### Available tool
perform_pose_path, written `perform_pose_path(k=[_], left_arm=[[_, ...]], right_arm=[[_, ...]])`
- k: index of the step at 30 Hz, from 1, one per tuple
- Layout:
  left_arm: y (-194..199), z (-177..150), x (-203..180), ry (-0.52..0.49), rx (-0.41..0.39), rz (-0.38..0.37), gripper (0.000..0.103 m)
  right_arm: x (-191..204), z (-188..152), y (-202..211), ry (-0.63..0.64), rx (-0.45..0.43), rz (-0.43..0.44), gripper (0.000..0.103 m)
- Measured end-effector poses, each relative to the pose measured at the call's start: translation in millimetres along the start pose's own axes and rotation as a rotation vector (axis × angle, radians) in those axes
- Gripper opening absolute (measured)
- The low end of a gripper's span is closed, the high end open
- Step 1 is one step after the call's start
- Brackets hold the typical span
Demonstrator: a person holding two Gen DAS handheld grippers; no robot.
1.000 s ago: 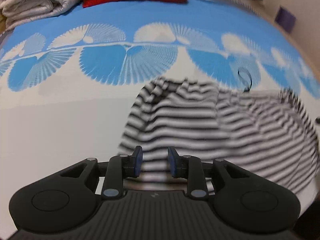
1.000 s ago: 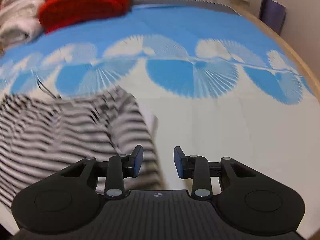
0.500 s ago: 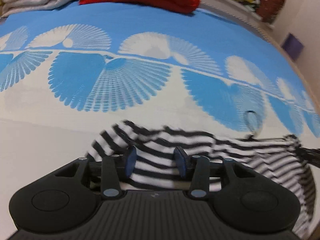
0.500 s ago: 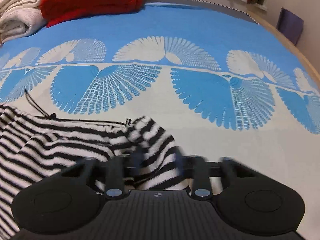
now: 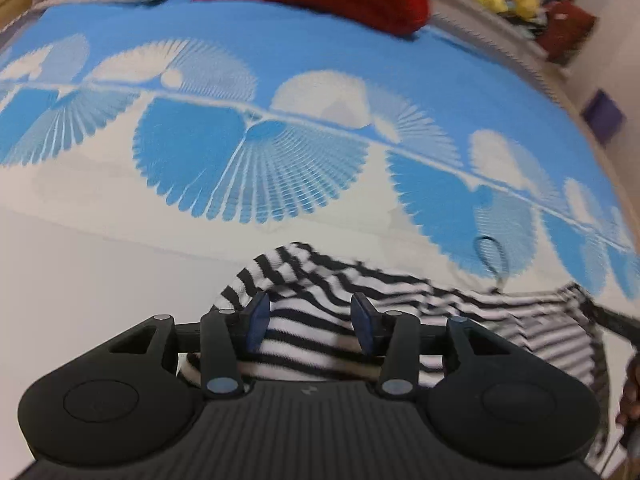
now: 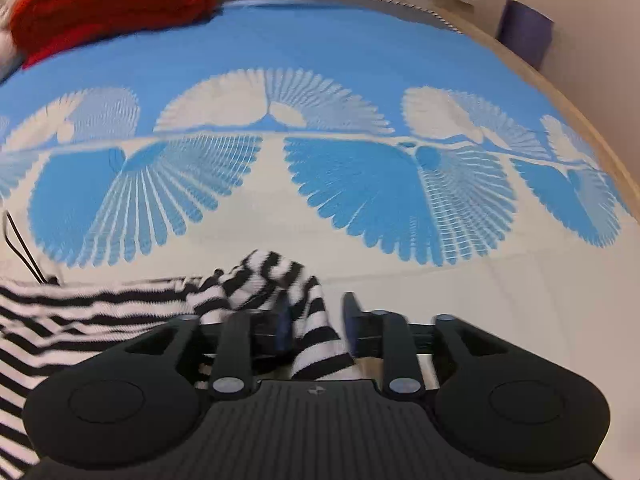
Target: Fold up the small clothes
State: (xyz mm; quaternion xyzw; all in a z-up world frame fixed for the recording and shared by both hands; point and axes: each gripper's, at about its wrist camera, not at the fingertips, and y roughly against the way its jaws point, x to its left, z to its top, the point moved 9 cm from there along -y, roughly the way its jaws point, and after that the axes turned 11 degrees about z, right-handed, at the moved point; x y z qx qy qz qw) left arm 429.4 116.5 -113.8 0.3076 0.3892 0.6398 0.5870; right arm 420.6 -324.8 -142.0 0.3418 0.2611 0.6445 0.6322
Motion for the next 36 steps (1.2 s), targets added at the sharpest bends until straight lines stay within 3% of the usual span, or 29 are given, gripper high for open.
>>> perform_pose_path(k=[3, 6, 8, 10, 12, 14, 16, 19, 20, 21, 22, 24, 25, 27, 30, 32, 34, 36], left_arm=[[24.9, -11.6, -4.7, -0.082, -0.014, -0.071, 0.050], [42.1, -36.3, -15.9, -0.220, 0.006, -0.147, 0.049], [48.7, -63.4, -27.8, -0.345, 0.046, -0.218, 0.049], [51.5, -96.5, -40.5, -0.486, 0.092, -0.266, 0.050], [42.7, -130.2, -46.3, -0.620, 0.126, -0.238, 0.049], [22.4, -155.5, -39.0, -0.717, 0.160, -0.117, 0.055], [26.7, -155.0, -36.2, -0.677, 0.171, -0.106, 0.054], [50.3, -141.5, -34.9, -0.586, 0.126, -0.163, 0.052], [47.2, -146.8, -33.1, -0.593, 0.148, -0.161, 0.052], [36.4, -155.8, -28.5, -0.628, 0.190, -0.101, 0.052], [23.9, -167.8, -21.5, -0.690, 0.234, -0.007, 0.059], [31.9, -166.0, -23.1, -0.710, 0.216, 0.046, 0.063], [42.4, -158.4, -25.0, -0.683, 0.184, 0.075, 0.062], [69.3, -143.0, -29.1, -0.595, 0.085, 0.087, 0.062], [112.4, -133.4, -23.9, -0.393, -0.016, 0.082, 0.066], [133.2, -137.7, -17.9, -0.272, -0.057, 0.102, 0.073], [146.4, -152.3, -10.6, -0.174, -0.088, 0.097, 0.074], [147.4, -164.3, -2.5, -0.122, -0.112, 0.101, 0.074]], right_arm=[[1.6, 3.3, 34.2, 0.001, -0.049, 0.059, 0.044], [15.5, -3.8, 67.1, 0.067, -0.064, 0.196, 0.050], [30.3, -23.4, 80.7, 0.147, -0.006, 0.339, 0.050], [38.7, -55.6, 84.7, 0.228, 0.110, 0.435, 0.050], [38.4, -89.8, 82.0, 0.310, 0.224, 0.448, 0.050], [30.7, -119.9, 74.2, 0.411, 0.313, 0.384, 0.050], [27.7, -130.3, 78.0, 0.463, 0.319, 0.354, 0.050], [22.7, -120.8, 96.0, 0.384, 0.284, 0.362, 0.049], [20.0, -122.6, 97.3, 0.368, 0.297, 0.364, 0.049], [13.3, -132.0, 91.5, 0.382, 0.341, 0.324, 0.049], [7.8, -144.9, 84.4, 0.431, 0.389, 0.257, 0.049], [7.1, -153.4, 83.8, 0.497, 0.409, 0.202, 0.058], [9.7, -149.6, 89.1, 0.498, 0.402, 0.188, 0.058], [15.9, -135.0, 107.7, 0.500, 0.341, 0.154, 0.055], [27.6, -113.6, 149.0, 0.459, 0.175, 0.156, 0.057], [26.8, -104.7, 173.3, 0.354, 0.076, 0.155, 0.065], [25.9, -106.0, 188.2, 0.249, 0.016, 0.177, 0.080], [23.6, -118.8, 191.9, 0.171, -0.020, 0.188, 0.081]])
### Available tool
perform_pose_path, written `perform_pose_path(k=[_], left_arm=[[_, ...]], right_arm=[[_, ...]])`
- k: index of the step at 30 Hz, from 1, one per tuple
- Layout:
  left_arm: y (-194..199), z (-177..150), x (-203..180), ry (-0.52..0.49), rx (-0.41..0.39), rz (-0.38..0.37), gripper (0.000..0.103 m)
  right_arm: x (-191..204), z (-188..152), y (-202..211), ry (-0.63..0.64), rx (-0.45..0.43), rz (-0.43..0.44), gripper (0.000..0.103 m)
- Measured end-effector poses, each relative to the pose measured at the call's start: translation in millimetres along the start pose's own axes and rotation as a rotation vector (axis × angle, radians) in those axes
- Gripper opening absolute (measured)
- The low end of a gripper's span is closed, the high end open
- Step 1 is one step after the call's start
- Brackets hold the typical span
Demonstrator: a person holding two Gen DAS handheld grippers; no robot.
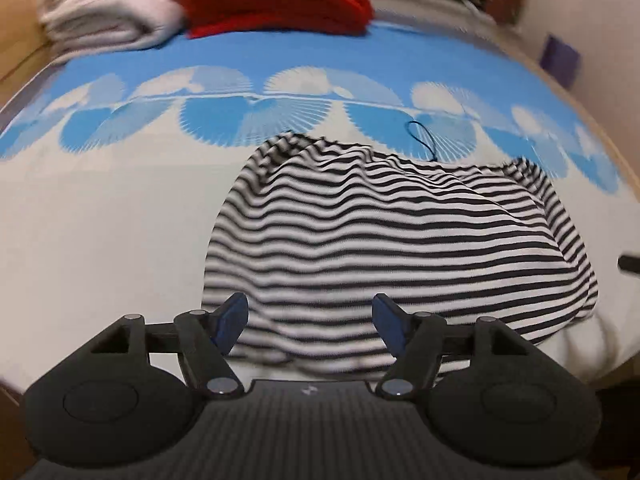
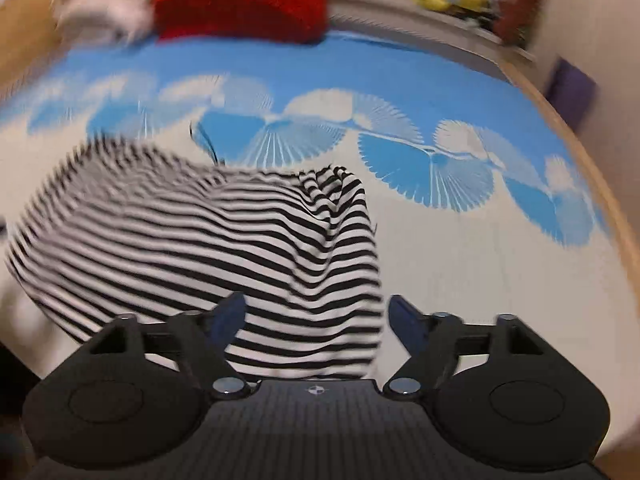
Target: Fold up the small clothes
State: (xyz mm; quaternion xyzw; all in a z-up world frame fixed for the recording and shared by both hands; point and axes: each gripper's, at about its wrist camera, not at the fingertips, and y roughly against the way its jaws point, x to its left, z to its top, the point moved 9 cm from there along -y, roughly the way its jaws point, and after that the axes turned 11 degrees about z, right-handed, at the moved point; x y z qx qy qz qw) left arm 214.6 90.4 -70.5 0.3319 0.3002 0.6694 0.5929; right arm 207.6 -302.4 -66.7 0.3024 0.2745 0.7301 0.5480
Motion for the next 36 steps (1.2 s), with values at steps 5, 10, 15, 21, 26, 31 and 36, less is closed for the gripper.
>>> perform_pose_path(k=[5, 10, 15, 21, 26, 31, 36], left_arm=[[-13.6, -40.6, 6.3, -0.010, 0.073, 0.069, 0.067], [-17.1, -32.0, 7.6, 0.020, 0.052, 0.053, 0.062], [-32.2, -37.5, 13.3, 0.090, 0.123, 0.042, 0.052], [-39.1, -39.0, 18.9, 0.168, 0.155, 0.027, 0.048], [-47.9, -31.7, 24.4, 0.243, 0.175, 0.024, 0.048], [-62.1, -32.2, 43.4, 0.415, 0.245, 0.005, 0.048], [-74.3, -39.2, 51.8, 0.529, 0.317, -0.019, 0.050]], right_arm=[[-9.3, -43.7, -22.2, -0.129, 0.039, -0.079, 0.072], [-16.7, -40.2, -25.6, -0.114, 0.009, -0.094, 0.072], [-26.2, -50.7, -30.9, -0.142, 0.043, -0.089, 0.072], [-32.6, -61.4, -31.1, -0.134, 0.060, -0.095, 0.072], [-36.9, -59.5, -31.0, -0.160, 0.050, -0.089, 0.072], [-36.1, -57.7, -30.4, -0.161, 0.042, -0.079, 0.072], [-39.9, -57.2, -28.2, -0.174, 0.034, -0.083, 0.072]])
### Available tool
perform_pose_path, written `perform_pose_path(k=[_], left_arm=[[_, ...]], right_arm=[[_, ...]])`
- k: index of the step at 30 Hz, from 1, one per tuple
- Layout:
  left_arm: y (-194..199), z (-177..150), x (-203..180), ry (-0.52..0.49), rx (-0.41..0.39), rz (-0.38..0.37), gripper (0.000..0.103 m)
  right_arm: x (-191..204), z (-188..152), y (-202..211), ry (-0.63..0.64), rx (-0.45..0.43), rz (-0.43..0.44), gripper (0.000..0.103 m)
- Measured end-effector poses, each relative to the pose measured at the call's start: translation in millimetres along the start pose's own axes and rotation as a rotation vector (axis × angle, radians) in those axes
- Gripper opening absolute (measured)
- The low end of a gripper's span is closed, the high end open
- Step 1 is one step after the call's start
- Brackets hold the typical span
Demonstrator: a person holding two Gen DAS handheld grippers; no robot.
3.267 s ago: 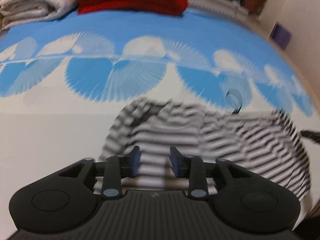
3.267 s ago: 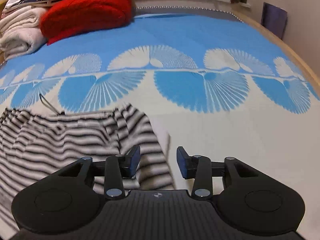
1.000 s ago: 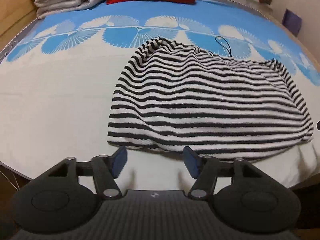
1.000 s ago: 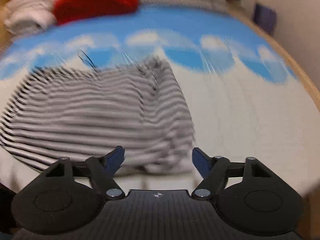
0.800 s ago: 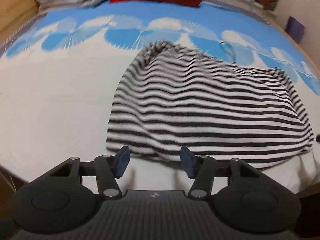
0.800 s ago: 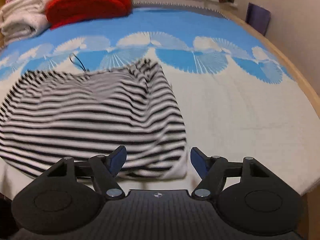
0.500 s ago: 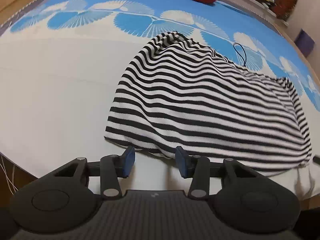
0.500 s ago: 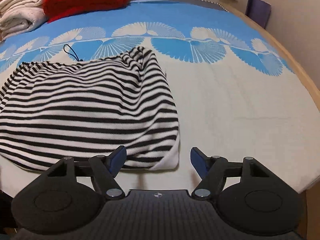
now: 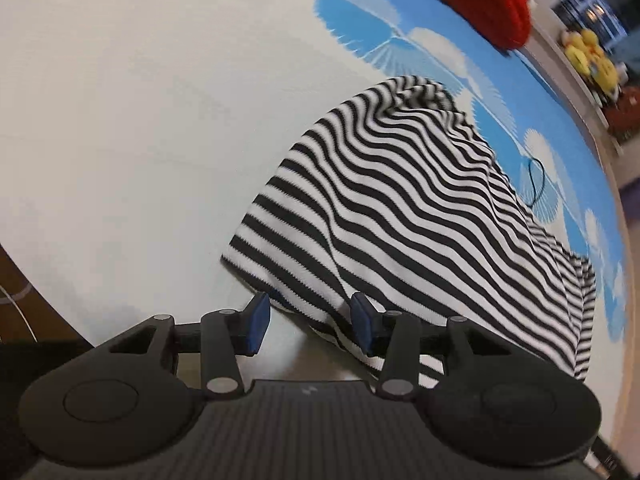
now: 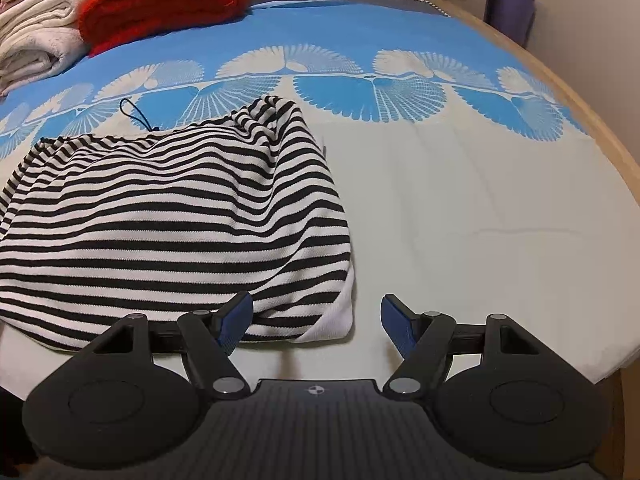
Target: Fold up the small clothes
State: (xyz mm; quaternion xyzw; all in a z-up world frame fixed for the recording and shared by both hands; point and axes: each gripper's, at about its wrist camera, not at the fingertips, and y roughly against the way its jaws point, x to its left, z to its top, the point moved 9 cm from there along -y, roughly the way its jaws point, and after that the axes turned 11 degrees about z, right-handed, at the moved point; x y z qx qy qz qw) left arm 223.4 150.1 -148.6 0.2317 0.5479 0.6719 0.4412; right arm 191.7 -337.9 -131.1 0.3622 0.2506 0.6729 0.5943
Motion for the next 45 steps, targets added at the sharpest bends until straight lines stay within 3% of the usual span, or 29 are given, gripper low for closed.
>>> perform_pose_path(k=[10, 24, 27, 32, 34, 45], left_arm=[[-21.8, -2.7, 13.3, 0.146, 0.066, 0.001, 0.062], [-22.1, 3.8, 9.1, 0.207, 0.042, 0.006, 0.062], [-22.4, 5.9, 5.6, 0.205, 0.034, 0.016, 0.051], [-22.5, 8.2, -1.9, 0.177, 0.021, 0.014, 0.018], [-20.4, 9.5, -3.7, 0.158, 0.011, 0.011, 0.013], [8.5, 9.1, 13.2, 0.094, -0.057, -0.016, 0.008]], right_arm=[[0.2, 1.3, 4.8, -0.014, -0.017, 0.003, 0.072], [6.2, -3.5, 0.6, 0.027, -0.012, -0.008, 0.072], [7.9, -2.6, 5.4, 0.043, -0.035, -0.013, 0.072], [8.4, -0.2, 16.7, 0.078, -0.085, -0.033, 0.072], [6.7, 1.6, 21.5, 0.079, -0.107, -0.042, 0.072], [10.0, 12.6, 22.8, 0.043, -0.152, -0.068, 0.072]])
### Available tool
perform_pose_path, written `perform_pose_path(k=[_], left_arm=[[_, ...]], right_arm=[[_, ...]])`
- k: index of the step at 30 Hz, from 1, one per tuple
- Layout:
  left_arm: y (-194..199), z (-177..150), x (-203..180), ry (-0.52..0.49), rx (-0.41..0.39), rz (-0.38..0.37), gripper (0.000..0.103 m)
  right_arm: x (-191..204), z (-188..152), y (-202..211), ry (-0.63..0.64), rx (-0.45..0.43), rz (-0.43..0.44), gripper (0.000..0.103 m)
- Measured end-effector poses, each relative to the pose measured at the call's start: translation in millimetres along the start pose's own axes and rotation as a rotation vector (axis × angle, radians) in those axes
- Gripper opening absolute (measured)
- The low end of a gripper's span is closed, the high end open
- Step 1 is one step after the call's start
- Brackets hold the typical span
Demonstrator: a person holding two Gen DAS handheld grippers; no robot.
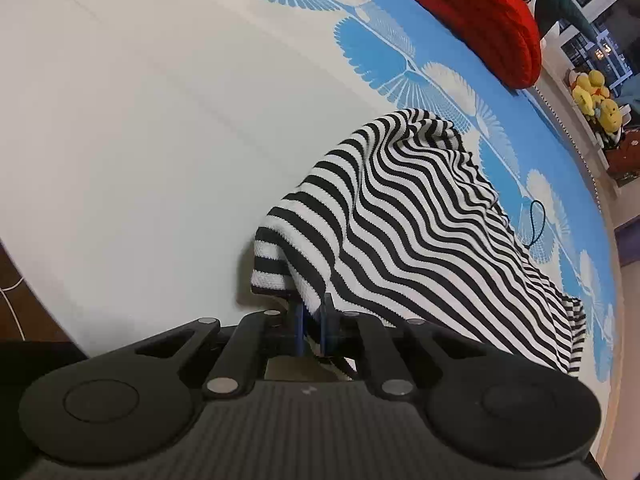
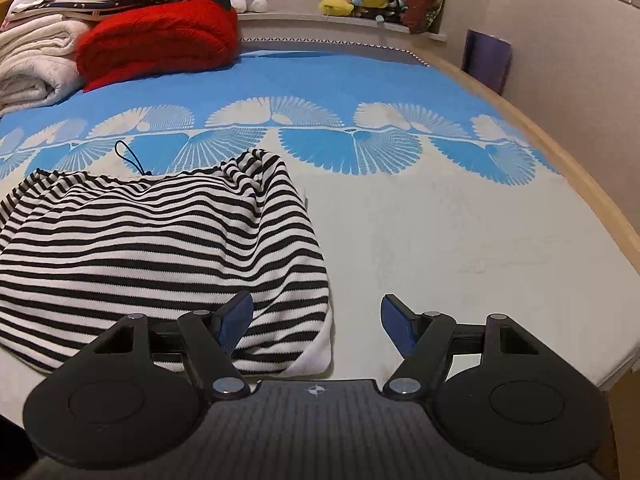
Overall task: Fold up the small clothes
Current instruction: 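Grasp the edge of the striped bundle with the left gripper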
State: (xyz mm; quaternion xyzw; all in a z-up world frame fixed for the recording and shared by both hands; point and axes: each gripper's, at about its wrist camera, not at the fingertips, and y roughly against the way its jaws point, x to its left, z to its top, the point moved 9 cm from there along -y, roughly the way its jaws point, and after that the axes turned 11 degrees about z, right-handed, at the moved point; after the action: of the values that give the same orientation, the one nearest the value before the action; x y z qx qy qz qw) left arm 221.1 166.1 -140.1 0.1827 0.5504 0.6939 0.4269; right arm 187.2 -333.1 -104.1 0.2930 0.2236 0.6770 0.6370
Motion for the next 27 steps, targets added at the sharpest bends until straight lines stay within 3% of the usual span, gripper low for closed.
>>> perform_pose_path(k=[6, 9, 15, 21, 23, 27], left_arm=[[5.9, -6.5, 14.5, 0.018, 0.048, -0.007, 0.010], [-1.4, -5.5, 18.2, 0.039, 0.062, 0.026, 0.026], [-18.7, -5.6, 18.1, 0.088, 0.097, 0.039, 0.033], [-22.6, -5.7, 16.7, 0.079, 0.086, 0.056, 0.031], [-22.0, -5.3, 13.8, 0.051, 0.068, 0.067, 0.013], [-16.1, -3.6, 10.3, 0.004, 0.031, 0.067, 0.008]], right_arm=[[3.7, 2.9, -4.5, 0.015, -0.001, 0.005, 0.072], [1.9, 1.6, -5.4, 0.022, 0.004, -0.002, 0.072], [-7.0, -2.6, -3.6, 0.003, 0.011, -0.012, 0.072], [-7.9, -3.7, -2.8, 0.002, 0.009, -0.016, 0.072], [-8.6, -3.5, -2.5, 0.003, 0.008, -0.016, 0.072], [-8.1, -3.7, -2.8, 0.007, 0.013, -0.018, 0.072]])
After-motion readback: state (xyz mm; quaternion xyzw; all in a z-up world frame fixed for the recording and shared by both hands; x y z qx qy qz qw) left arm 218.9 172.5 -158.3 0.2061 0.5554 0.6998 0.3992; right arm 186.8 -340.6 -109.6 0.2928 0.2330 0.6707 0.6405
